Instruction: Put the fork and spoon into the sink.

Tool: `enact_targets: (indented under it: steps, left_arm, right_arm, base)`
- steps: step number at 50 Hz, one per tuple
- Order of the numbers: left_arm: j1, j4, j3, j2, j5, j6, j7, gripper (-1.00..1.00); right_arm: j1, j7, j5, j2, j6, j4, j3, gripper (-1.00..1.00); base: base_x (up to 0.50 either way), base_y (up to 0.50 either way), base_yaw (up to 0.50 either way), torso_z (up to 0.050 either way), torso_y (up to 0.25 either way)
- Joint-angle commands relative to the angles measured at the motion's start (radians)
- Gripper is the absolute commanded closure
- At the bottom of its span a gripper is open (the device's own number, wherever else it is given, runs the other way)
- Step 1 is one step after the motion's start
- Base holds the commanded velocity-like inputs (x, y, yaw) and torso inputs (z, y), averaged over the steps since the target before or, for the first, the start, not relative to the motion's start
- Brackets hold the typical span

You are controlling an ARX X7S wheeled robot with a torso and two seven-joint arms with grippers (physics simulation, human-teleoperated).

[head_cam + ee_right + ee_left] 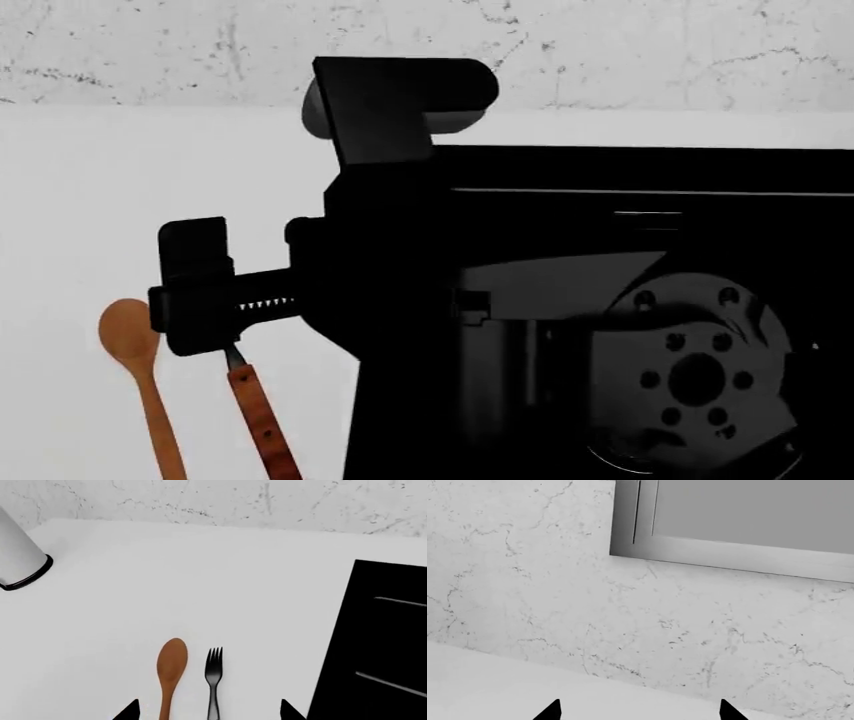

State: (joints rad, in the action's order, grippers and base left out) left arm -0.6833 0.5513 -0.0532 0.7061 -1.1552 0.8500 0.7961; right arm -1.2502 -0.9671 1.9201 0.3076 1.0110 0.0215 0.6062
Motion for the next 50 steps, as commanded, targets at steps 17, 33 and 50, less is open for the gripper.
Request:
enact_targets:
  steps: [17, 33, 50]
  left_arm:
    - [0.101, -0.030, -0.043, 0.034, 0.062, -0.048, -0.020, -1.00]
    - [0.116, 0.002, -0.067, 0.050, 0.024, -0.030, 0.013, -1.00]
    - [0.138, -0.027, -0.054, 0.041, 0.065, -0.063, -0.025, -1.00]
  right_arm:
    - [0.029, 0.176, -0.126, -0.038, 0.013, -0.135, 0.080, -1.00]
    - [0.038, 0.167, -0.117, -0.050, 0.013, -0.137, 0.101, -1.00]
    - [0.026, 0.230, -0.176, -0.091, 0.010, -0.214, 0.150, -1.00]
  base:
    - [0.00, 0.00, 0.00, 0.000, 0.000]
    - [0.00, 0.00, 0.00, 0.000, 0.000]
    - [0.00, 0.00, 0.00, 0.000, 0.000]
